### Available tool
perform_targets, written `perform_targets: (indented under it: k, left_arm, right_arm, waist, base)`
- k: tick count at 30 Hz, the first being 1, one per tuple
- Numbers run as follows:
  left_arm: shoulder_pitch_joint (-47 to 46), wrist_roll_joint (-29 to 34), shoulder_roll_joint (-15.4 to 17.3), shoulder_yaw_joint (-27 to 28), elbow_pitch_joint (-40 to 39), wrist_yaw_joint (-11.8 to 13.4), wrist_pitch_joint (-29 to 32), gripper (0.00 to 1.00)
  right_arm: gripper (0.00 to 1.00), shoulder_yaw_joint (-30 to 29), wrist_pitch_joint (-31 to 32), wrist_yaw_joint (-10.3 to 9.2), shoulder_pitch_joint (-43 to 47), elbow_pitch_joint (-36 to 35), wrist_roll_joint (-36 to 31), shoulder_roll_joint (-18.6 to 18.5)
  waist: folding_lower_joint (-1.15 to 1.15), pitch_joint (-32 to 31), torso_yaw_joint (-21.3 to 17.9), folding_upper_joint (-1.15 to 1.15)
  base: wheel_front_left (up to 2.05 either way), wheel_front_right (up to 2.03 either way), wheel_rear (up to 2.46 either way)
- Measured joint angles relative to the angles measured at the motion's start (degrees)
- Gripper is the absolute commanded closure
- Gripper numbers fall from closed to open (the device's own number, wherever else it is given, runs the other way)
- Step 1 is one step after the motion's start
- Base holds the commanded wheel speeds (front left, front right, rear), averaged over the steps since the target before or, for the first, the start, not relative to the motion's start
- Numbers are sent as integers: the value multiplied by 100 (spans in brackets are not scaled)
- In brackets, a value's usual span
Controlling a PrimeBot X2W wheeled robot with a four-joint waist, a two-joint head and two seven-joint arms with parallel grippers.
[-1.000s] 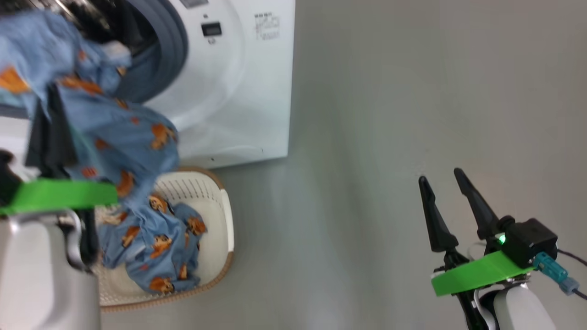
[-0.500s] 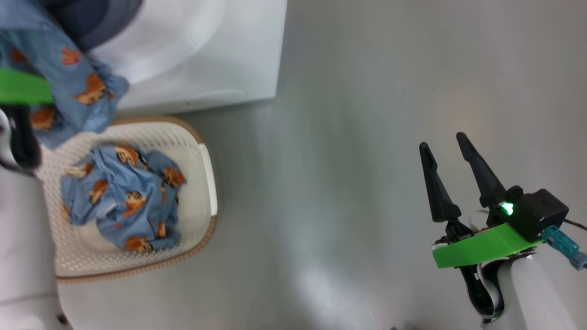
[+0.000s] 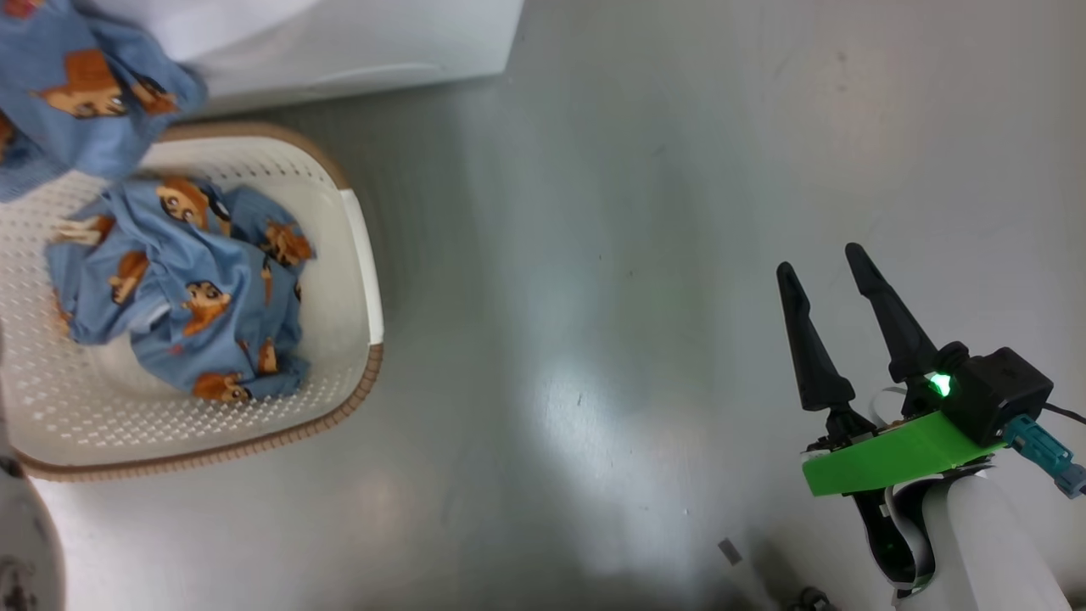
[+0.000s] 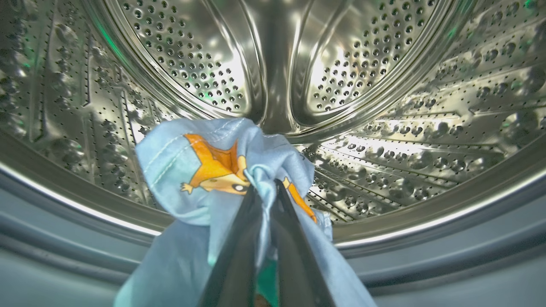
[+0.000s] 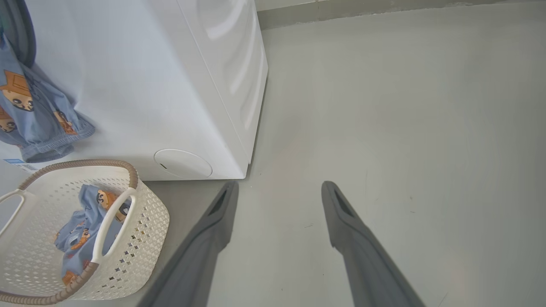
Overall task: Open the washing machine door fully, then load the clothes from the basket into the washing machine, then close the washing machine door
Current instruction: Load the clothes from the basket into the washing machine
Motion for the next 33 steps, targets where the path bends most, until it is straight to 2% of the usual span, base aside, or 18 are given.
perform_targets:
  k: [4, 8, 11, 17, 21, 22, 33]
  left_arm:
    - [-287, -18, 97, -126, 353, 0, -42, 100]
    - [-523, 20, 216, -265, 345, 0, -413, 100]
    - [-762, 189, 361, -292, -52, 0, -503, 100]
    - [-775, 537, 485, -65, -1462, 1, -545, 100]
    - [-563, 569, 348, 87, -1357, 1, -552, 99]
    - [-511, 563, 315, 110, -1293, 1, -552, 0]
    - [-72, 488, 97, 307, -1182, 1, -552, 0]
  right_arm:
    - [0, 52, 0, 0, 30, 4, -1, -11]
    - [0, 151, 0, 0, 44, 12, -2, -11]
    - [0, 265, 0, 0, 43, 16, 16, 3]
    - [0, 390, 0, 0, 23, 30, 41, 15]
    - [0, 399, 0, 0, -12, 116, 79, 14]
    - [0, 403, 0, 0, -25, 123, 81, 15]
    - [0, 324, 0, 0, -114, 151, 82, 30]
  waist:
    - [0, 185, -25, 0]
    - [0, 293, -81, 0]
    - [0, 387, -129, 0]
    - [0, 521, -265, 0]
    - [-1, 514, -310, 0]
    - [0, 497, -308, 0]
    - [0, 277, -205, 0]
  base:
    - [0, 0, 0]
    - [0, 0, 0]
    - [0, 0, 0]
    - [0, 0, 0]
    - [0, 0, 0]
    - [0, 0, 0]
    - [0, 0, 0]
